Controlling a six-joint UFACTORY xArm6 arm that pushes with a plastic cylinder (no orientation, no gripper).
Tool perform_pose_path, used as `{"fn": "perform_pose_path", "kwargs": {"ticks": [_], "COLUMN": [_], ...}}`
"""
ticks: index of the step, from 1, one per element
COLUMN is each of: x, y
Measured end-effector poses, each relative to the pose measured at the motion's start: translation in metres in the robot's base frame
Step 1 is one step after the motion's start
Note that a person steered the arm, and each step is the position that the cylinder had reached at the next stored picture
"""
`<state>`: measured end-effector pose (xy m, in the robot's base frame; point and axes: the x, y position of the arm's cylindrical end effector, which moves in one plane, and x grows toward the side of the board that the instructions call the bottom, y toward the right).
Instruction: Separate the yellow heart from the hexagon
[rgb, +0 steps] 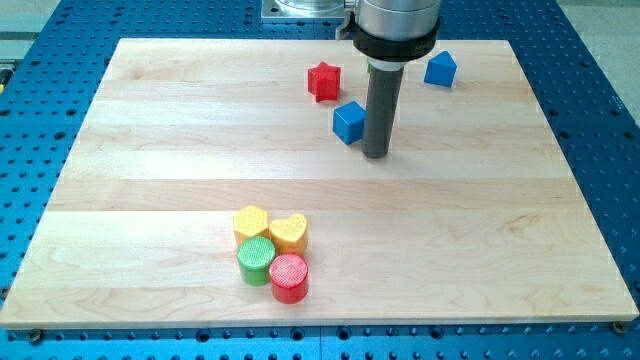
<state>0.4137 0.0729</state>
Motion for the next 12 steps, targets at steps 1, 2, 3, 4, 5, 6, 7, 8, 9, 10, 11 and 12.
{"fn": "perform_pose_path", "kwargs": {"ticks": [1,2,3,4,5,6,7,8,9,10,11,12], "x": [0.0,0.007,0.063,0.141,0.177,0.169,0.15,0.127,0.117,0.16,0.142,0.101], "y": [0.001,0.001,0.015,0.013,-0.053,-0.111,-0.139,-0.097,-0.056,-0.061,-0.012,-0.007]}}
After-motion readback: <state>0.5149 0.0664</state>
